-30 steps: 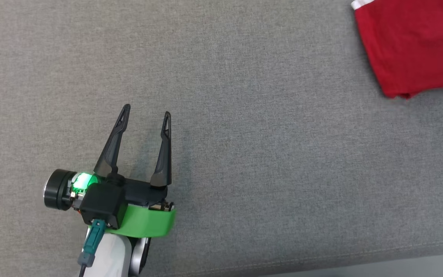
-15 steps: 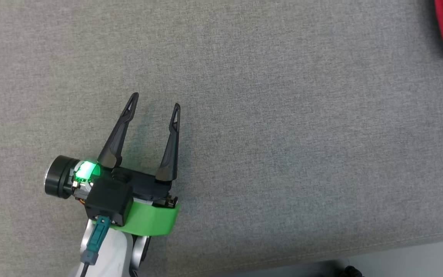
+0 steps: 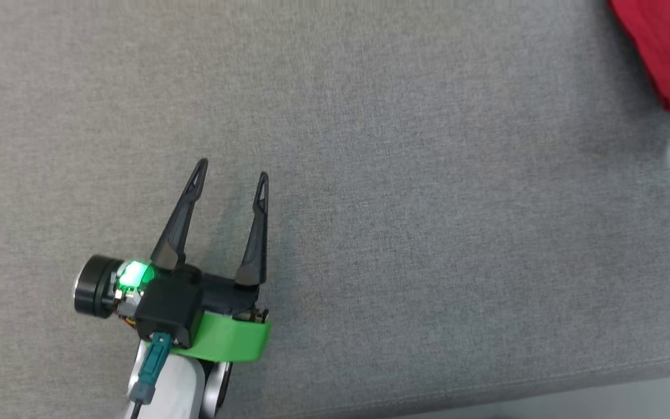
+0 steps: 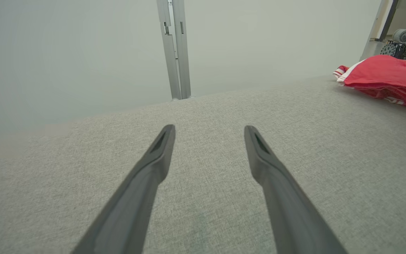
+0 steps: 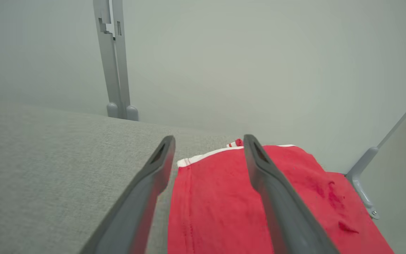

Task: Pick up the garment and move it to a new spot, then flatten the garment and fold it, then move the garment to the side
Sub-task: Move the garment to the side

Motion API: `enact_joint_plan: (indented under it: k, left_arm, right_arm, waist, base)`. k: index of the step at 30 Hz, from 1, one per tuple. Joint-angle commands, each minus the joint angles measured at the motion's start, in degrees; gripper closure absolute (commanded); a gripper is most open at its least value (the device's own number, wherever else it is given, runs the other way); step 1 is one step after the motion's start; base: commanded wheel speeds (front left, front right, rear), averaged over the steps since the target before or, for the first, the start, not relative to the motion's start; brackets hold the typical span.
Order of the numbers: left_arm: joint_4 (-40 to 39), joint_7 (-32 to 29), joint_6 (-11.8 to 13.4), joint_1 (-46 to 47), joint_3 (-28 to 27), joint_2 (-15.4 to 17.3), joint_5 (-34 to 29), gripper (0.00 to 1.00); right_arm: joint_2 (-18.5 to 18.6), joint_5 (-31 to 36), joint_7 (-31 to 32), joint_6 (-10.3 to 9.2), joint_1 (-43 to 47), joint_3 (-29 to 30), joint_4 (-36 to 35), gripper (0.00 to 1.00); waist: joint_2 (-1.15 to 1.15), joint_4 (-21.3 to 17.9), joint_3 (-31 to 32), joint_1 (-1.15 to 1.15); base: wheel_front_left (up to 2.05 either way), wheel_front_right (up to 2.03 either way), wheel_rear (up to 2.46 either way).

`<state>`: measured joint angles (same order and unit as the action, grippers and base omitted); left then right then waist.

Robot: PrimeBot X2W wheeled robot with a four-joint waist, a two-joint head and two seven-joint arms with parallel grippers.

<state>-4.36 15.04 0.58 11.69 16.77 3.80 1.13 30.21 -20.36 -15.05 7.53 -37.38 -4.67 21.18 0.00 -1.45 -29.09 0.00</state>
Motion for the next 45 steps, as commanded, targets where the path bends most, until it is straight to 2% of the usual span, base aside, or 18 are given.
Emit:
enact_joint_plan:
  k: [1,12,15,21,26,30,35,45]
  left_arm:
    - [0.42,0.16,0.63,-1.44,-0.66,-0.06,1.21,0.0]
    - [2.5,0.15,3.48,-10.35,-5.39,-0.66,4.44,0.0]
    - [3.26,0.16,3.29,-13.31,-6.71,-0.73,5.0,0.0]
    - [2.03,0.16,3.09,-17.8,-8.74,-0.84,5.46,0.0]
    - [1.07,0.15,2.99,-20.31,-9.02,-0.85,6.45,0.0]
    - [-0.02,0.16,2.6,-23.06,-8.94,-0.86,6.49,0.0]
    - [0.7,0.15,1.63,-24.55,-9.35,-0.87,6.72,0.0]
    - [1.85,0.16,1.38,-25.29,-9.31,-0.86,6.99,0.0]
  right_arm:
    - [-1.77,0.49,-0.13,-0.1,2.77,-0.98,-0.94,0.0]
    - [-14.47,2.14,-0.13,-0.1,17.66,-6.05,-6.28,0.0]
    - [-17.23,3.02,-0.13,-0.1,21.9,-7.16,-7.84,0.0]
    - [-22.04,5.05,-0.14,-0.09,30.33,-5.42,-13.17,0.0]
    - [-23.91,7.15,-0.14,-0.09,35.72,-4.46,-16.29,0.0]
    - [-25.25,7.48,-0.14,-0.09,39.91,-3.51,-15.96,0.0]
    - [-25.8,7.82,-0.14,-0.09,41.57,-3.44,-15.34,0.0]
    - [-26.35,8.06,-0.14,-0.09,42.19,-3.16,-14.88,0.0]
  waist:
    - [0.0,0.84,5.31,0.0]
    - [0.0,2.6,19.13,0.0]
    - [0.0,2.5,22.95,0.0]
    - [0.0,2.48,28.24,0.0]
    - [0.0,2.5,30.07,0.0]
    - [0.0,2.49,31.64,0.0]
    - [0.0,2.44,32.38,0.0]
    - [0.0,2.51,32.93,0.0]
  base:
    - [0.0,0.0,0.0]
    - [0.0,0.0,0.0]
    - [0.0,0.0,0.0]
    - [0.0,0.0,0.0]
    - [0.0,0.0,0.0]
    - [0.0,0.0,0.0]
    - [0.0,0.0,0.0]
    - [0.0,0.0,0.0]
